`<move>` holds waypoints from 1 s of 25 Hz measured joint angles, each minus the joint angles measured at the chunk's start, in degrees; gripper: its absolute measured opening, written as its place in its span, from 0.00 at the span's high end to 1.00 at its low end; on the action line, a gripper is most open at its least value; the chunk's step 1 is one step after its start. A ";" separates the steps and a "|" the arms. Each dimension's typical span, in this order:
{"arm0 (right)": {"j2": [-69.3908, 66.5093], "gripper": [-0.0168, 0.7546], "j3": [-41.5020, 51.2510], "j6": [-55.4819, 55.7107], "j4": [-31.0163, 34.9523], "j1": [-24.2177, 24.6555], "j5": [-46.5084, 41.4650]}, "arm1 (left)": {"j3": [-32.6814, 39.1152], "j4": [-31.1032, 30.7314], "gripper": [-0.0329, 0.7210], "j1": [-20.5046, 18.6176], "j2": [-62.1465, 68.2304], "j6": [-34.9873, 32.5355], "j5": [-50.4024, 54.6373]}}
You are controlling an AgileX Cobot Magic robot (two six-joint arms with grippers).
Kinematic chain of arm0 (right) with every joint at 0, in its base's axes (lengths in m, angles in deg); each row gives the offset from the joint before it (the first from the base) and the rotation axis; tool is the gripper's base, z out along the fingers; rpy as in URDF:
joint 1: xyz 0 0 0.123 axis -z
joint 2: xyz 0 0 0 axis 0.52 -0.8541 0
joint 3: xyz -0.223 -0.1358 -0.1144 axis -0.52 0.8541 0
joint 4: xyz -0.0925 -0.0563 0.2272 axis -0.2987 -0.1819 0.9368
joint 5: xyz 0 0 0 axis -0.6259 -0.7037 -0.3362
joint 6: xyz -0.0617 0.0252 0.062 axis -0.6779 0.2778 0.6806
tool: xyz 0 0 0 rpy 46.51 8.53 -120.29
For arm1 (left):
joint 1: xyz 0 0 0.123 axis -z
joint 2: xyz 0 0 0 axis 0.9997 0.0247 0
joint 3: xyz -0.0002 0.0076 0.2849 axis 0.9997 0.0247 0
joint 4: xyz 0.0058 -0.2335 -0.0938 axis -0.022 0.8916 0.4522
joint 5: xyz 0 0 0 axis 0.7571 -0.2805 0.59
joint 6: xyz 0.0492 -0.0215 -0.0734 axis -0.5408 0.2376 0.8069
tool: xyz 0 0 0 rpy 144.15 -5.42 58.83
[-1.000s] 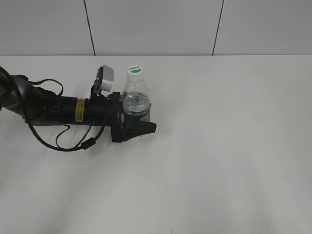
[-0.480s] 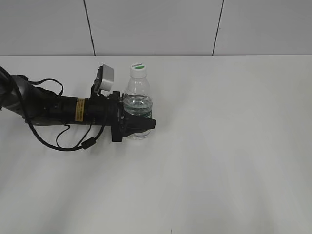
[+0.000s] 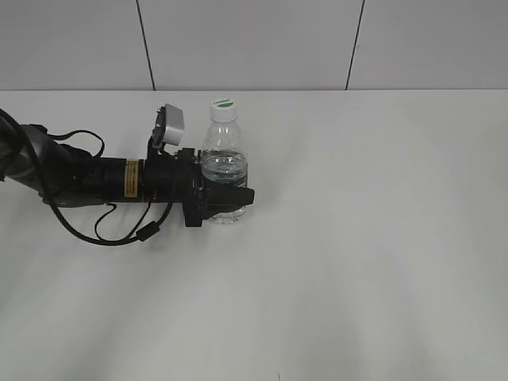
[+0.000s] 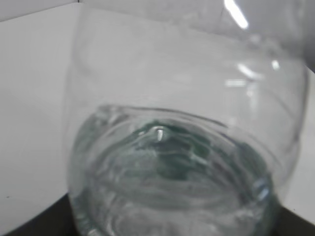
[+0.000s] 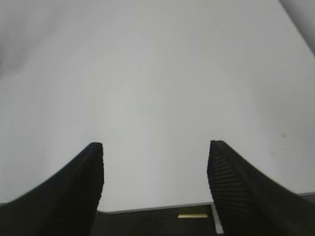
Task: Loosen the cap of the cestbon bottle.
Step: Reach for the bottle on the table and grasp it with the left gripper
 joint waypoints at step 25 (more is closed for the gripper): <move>-54.86 0.32 -29.37 -2.10 20.07 0.10 -3.01 | 0.00 -0.78 0.41 0.88 0.00 -4.46 0.03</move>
